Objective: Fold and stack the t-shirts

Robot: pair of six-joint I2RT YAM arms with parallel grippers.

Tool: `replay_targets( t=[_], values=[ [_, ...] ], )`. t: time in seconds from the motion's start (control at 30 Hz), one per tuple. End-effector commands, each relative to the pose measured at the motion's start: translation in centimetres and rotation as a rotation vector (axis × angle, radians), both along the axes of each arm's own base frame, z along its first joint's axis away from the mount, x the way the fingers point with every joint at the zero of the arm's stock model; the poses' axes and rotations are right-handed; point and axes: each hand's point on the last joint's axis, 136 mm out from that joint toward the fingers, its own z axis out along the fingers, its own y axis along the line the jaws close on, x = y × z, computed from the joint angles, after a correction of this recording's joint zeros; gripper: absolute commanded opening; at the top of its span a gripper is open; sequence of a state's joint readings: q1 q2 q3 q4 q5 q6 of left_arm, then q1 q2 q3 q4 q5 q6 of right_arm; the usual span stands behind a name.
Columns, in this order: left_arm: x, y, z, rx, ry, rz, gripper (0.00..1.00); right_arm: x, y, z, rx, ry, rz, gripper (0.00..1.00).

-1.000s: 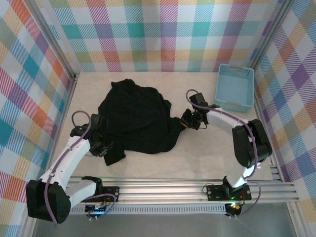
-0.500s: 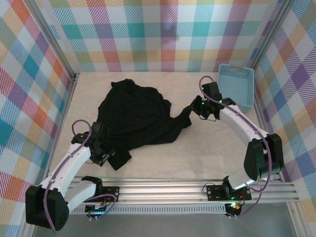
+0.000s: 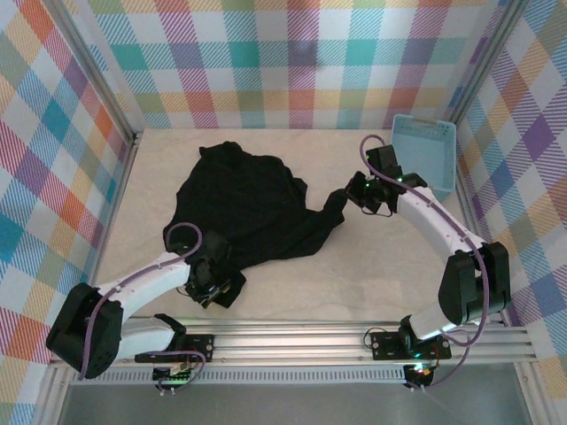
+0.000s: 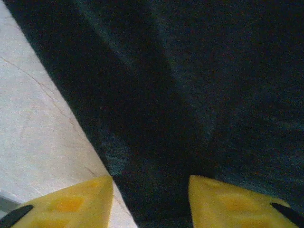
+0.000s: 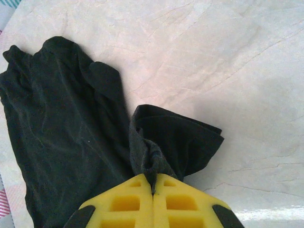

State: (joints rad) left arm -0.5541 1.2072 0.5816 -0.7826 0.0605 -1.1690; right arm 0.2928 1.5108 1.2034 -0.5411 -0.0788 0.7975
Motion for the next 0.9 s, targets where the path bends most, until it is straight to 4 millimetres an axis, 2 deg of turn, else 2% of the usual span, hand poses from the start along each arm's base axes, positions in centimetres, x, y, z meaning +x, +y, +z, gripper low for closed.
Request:
replay_targets(
  t=[0.0, 0.23, 0.3, 0.37, 0.5, 0.6, 0.73, 0.87],
  values=[
    [-0.3, 0.6, 1.0, 0.061, -0.023, 0.053, 0.49, 1.1, -0.3, 1.0, -0.010, -0.016, 0.029, 0.00],
    [-1.8, 2.8, 2.5, 0.065, -0.103, 0.144, 0.55, 0.8, -0.7, 1.6, -0.023, -0.028, 0.052, 0.00],
    [-2.1, 4.0, 3.3, 0.111, -0.105, 0.152, 0.56, 0.4, -0.9, 1.7, -0.032, -0.028, 0.055, 0.00],
    [-1.4, 5.3, 4.4, 0.133, -0.146, 0.170, 0.61, 0.0, -1.6, 1.7, -0.044, -0.031, 0.050, 0.00],
    [1.1, 7.4, 6.0, 0.130, -0.183, 0.215, 0.62, -0.1, -3.4, 1.7, -0.062, -0.031, 0.026, 0.00],
    [2.4, 9.0, 6.3, 0.136, -0.160, 0.225, 0.60, 0.5, -5.2, 1.5, -0.068, -0.029, 0.005, 0.00],
    [4.2, 9.1, 6.1, 0.065, -0.173, 0.209, 0.56, 1.8, -6.8, 1.5, -0.066, -0.020, 0.006, 0.00],
    [3.7, 8.7, 4.8, 0.040, -0.126, 0.197, 0.51, 2.5, -6.5, 2.1, -0.045, -0.024, 0.035, 0.00]
  ],
)
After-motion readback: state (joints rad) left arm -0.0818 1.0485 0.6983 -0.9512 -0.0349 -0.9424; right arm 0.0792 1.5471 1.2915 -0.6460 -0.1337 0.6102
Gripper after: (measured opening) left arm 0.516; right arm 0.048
